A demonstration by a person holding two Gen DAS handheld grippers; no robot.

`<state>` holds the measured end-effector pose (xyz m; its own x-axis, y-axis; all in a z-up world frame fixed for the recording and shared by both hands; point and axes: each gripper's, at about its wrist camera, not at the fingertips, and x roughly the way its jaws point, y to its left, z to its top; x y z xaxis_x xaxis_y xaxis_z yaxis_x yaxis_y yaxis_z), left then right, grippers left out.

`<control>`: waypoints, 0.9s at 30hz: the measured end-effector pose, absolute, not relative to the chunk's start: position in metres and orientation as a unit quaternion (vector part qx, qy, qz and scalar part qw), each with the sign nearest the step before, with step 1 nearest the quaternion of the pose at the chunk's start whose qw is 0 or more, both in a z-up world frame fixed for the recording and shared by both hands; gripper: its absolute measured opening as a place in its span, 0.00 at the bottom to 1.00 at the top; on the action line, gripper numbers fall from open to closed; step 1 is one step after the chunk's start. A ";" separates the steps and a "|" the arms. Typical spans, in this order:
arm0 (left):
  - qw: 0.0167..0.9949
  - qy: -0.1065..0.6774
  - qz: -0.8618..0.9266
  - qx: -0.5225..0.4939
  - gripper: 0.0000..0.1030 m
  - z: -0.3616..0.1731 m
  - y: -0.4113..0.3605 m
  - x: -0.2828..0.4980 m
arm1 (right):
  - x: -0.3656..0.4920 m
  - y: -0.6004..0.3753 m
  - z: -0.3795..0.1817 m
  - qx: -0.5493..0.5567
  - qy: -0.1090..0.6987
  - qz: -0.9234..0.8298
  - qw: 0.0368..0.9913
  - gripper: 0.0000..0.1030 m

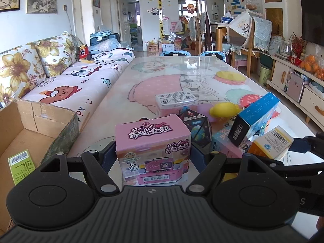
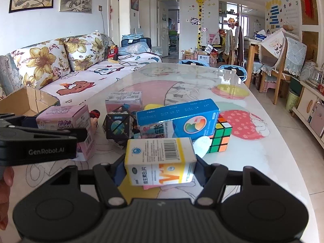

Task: Organize rigid objects
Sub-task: 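Grasp the pink toy box with the left tool, then carry the milk box and pink box into the cardboard box and release both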

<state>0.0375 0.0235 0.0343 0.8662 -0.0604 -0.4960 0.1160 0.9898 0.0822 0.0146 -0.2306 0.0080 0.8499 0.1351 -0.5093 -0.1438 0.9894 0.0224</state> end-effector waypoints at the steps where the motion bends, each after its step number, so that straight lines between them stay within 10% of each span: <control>1: 0.965 0.254 -0.045 0.054 0.91 0.035 0.024 0.037 | 0.014 -0.229 0.008 -0.009 0.264 0.074 0.962 0.64; 27: 0.974 0.227 0.025 0.010 0.92 0.044 0.025 0.033 | 0.014 -0.161 0.012 -0.036 0.259 0.123 0.957 0.64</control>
<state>0.0335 0.0251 0.0439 0.8957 0.0538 -0.4413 -0.0444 0.9985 0.0316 0.0143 -0.1606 0.0123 0.8354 0.2175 -0.5047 -0.2543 0.9671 -0.0042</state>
